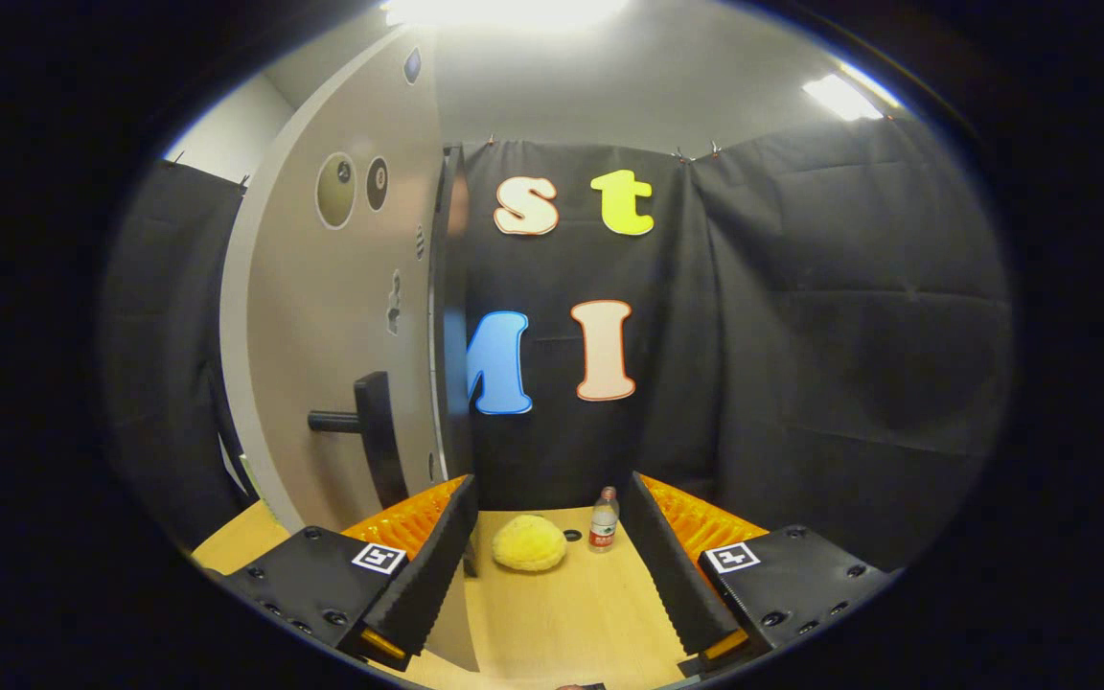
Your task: Open the shoe cabinet door, grab the shoes and put them into the shoe cabinet, then close the shoe cabinet door.
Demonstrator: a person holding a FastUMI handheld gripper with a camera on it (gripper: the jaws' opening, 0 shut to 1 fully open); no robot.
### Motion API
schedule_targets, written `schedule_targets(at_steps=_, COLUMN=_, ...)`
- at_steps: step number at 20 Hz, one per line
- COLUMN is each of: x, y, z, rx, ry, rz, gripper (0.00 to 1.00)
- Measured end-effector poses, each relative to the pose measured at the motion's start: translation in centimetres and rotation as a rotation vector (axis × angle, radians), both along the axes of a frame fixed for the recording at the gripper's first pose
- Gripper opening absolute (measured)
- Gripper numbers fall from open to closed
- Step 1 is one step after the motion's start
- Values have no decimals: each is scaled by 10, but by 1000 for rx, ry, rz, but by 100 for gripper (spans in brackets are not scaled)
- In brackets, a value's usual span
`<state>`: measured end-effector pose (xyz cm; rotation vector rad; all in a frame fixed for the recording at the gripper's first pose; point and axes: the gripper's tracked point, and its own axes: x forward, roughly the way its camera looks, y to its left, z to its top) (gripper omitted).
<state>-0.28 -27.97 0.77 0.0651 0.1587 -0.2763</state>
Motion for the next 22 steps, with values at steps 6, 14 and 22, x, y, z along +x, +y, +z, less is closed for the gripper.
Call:
schedule_targets(at_steps=6, x=-3, y=7, z=-4, rx=-1, ry=36, rz=-19, gripper=91)
schedule_targets(at_steps=14, x=8, y=82, z=3, rx=-21, ry=25, rz=54, gripper=91)
schedule_targets(at_steps=22, x=68, y=203, z=6, rx=-16, ry=34, rz=172, gripper=91)
